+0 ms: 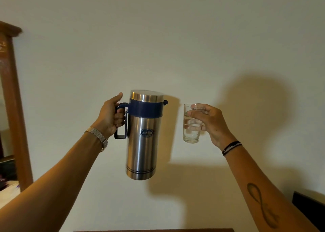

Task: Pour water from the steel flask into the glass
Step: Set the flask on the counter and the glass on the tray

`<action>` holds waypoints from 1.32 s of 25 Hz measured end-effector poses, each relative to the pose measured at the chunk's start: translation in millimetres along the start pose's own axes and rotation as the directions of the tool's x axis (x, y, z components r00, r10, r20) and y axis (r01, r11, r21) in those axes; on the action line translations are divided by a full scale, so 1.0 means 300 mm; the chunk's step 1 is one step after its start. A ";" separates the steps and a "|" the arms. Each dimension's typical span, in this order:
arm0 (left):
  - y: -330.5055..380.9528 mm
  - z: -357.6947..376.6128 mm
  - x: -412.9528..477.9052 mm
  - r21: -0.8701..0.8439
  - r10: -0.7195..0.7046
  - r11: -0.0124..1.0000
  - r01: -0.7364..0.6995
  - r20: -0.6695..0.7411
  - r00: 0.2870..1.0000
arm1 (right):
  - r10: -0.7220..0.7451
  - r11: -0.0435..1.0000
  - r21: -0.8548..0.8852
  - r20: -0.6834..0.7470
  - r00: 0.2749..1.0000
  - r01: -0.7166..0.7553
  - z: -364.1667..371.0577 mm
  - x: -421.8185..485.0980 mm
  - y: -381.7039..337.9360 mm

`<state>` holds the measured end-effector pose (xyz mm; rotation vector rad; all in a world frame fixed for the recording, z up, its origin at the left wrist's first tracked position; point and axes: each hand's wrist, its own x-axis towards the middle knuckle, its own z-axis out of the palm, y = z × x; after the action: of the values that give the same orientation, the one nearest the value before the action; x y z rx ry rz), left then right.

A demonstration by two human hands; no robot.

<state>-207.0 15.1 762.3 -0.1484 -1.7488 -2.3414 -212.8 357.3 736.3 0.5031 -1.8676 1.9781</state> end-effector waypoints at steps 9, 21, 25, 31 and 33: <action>-0.098 -0.017 0.012 -0.161 0.017 0.986 -0.037 -0.123 0.992 | 0.035 0.999 -0.029 0.021 0.999 -0.034 -0.007 0.009 0.092; -0.783 -0.216 -0.071 -0.066 -0.184 0.983 0.172 -0.358 0.916 | 0.184 0.972 -0.165 0.086 0.979 -0.168 -0.030 -0.312 0.679; -1.126 -0.347 -0.231 -0.053 -0.341 0.932 0.358 -0.455 0.822 | 0.382 0.903 -0.240 0.066 0.922 -0.357 -0.042 -0.561 1.004; -1.630 -0.564 -0.530 -0.194 -0.525 0.830 0.523 -0.587 0.616 | 0.621 0.745 -0.324 0.016 0.784 -0.583 -0.045 -0.988 1.464; -1.777 -0.633 -0.621 -0.203 -0.560 0.789 0.580 -0.625 0.543 | 0.685 0.682 -0.371 0.020 0.728 -0.631 -0.043 -1.140 1.595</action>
<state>-140.0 -1.4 170.3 1.3106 -1.5625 -2.2690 -155.1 337.3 151.2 -0.1761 -2.7138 1.9570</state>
